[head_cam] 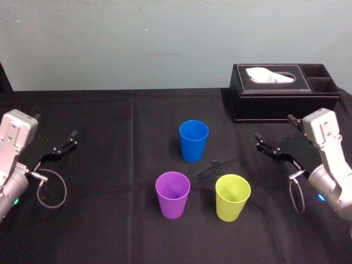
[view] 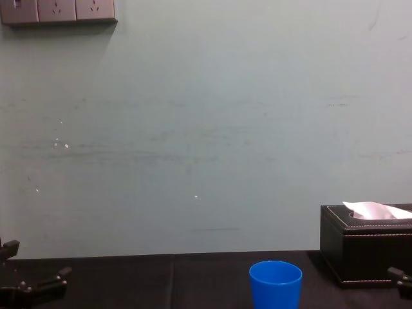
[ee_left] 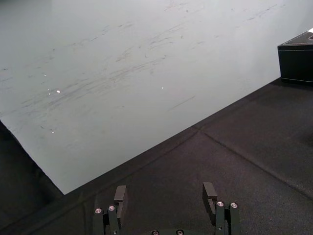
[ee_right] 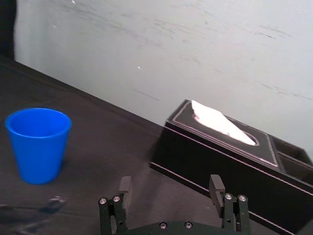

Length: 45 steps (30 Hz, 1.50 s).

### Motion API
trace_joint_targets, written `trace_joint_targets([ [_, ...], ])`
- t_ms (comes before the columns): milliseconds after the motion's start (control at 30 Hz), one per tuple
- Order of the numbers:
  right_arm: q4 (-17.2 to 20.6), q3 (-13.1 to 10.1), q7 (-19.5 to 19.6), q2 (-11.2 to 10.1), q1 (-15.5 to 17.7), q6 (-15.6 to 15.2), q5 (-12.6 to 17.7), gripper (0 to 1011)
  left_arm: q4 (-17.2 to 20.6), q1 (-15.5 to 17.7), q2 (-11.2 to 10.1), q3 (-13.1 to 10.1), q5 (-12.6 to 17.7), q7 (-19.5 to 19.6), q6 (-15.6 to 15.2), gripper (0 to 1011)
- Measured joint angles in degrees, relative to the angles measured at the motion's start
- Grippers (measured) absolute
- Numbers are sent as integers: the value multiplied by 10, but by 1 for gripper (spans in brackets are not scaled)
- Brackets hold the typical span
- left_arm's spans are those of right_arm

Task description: Stack the three plastic cups sequentially using one hand.

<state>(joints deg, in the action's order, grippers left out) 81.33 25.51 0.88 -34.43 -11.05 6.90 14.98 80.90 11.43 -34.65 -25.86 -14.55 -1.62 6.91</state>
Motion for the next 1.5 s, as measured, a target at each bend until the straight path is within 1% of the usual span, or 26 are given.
trace_joint_targets([
  [200,28,-12,-30,-6,21,4,16,1003,0,0,0,0,0,0,0,1010],
  [333,51,-22,-47,-17,39,10,25,1003,0,0,0,0,0,0,0,1010],
  [433,71,-33,-60,-29,56,16,34,1003,0,0,0,0,0,0,0,1010],
  [500,89,-46,-72,-40,73,20,44,1003,0,0,0,0,0,0,0,1010],
  [533,89,-46,-72,-40,73,20,44,1003,0,0,0,0,0,0,0,1010],
  [567,100,-53,-79,-48,83,23,51,1003,0,0,0,0,0,0,0,1010],
  [767,134,-81,-101,-72,119,33,76,1003,0,0,0,0,0,0,0,1010],
  [833,149,-94,-113,-84,137,39,86,1003,0,0,0,0,0,0,0,1010],
  [900,157,-100,-120,-90,147,42,93,1003,0,0,0,0,0,0,0,1010],
  [1000,179,-120,-141,-108,177,52,111,1003,0,0,0,0,0,0,0,1010],
  [1067,186,-126,-148,-114,187,55,116,1003,0,0,0,0,0,0,0,1010],
  [1100,193,-132,-157,-121,199,59,121,1003,0,0,0,0,0,0,0,1010],
  [1167,199,-138,-166,-127,209,62,126,1003,0,0,0,0,0,0,0,1010],
  [1200,204,-143,-174,-133,220,64,130,1003,0,0,0,0,0,0,0,1010],
  [1300,211,-150,-186,-140,235,67,136,1003,0,0,0,0,0,0,0,1010],
  [1367,214,-157,-201,-147,252,70,143,1003,0,0,0,0,0,0,0,1010],
  [1400,214,-157,-201,-147,252,70,143,1003,0,0,0,0,0,0,0,1010],
  [1500,216,-161,-216,-151,266,73,149,1003,0,0,0,0,0,0,0,1010],
])
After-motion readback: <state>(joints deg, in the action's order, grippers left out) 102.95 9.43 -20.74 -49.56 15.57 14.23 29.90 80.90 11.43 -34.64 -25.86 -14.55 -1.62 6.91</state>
